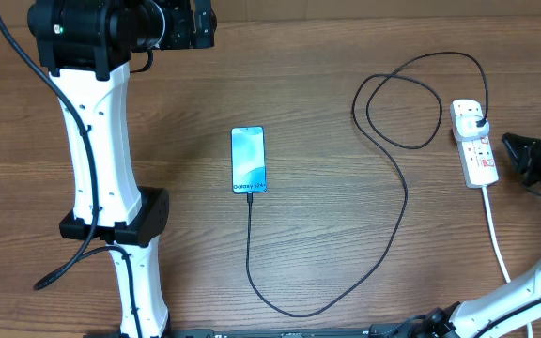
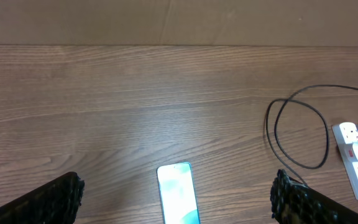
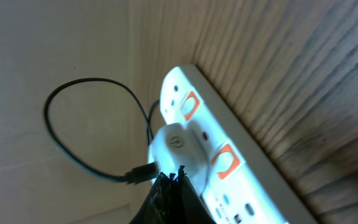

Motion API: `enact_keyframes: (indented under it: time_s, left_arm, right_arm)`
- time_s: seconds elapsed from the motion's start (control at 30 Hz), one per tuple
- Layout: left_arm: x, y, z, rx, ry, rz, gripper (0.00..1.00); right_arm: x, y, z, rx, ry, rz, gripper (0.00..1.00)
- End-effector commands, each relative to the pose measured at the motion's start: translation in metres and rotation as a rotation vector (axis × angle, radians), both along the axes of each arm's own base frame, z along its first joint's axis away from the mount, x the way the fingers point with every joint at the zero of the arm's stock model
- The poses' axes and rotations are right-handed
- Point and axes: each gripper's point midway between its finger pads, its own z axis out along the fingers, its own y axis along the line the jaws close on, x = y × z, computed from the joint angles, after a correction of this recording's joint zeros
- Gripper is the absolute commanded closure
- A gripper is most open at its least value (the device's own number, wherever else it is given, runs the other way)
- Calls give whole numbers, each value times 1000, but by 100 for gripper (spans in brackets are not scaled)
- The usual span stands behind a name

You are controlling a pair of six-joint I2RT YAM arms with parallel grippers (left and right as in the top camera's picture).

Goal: Plug charger to phone and switch on socket
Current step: 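Move the right gripper to the switch beside the plugged-in charger, then press the orange socket switch down with the right gripper tip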

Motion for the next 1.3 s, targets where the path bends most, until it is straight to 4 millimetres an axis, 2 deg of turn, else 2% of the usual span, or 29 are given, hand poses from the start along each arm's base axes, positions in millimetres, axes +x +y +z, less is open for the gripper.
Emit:
enact_keyframes:
  time_s: [0.0, 0.33, 0.73, 1.03, 1.27]
  left_arm:
    - [-2, 0, 2, 12, -5, -5, 0]
    - [-2, 0, 2, 12, -5, -5, 0]
    - [-2, 0, 2, 12, -5, -5, 0]
    - [-2, 0, 2, 12, -5, -5, 0]
    - [-2, 0, 2, 12, -5, -5, 1]
  right_arm:
    - [1, 7, -10, 24, 17, 8, 96]
    - [13, 19, -31, -12, 152, -38, 96]
    - [17, 16, -30, -11, 137, -50, 96]
    - [14, 23, -54, 39, 167, -34, 96]
    - [13, 26, -56, 54, 161, -19, 96]
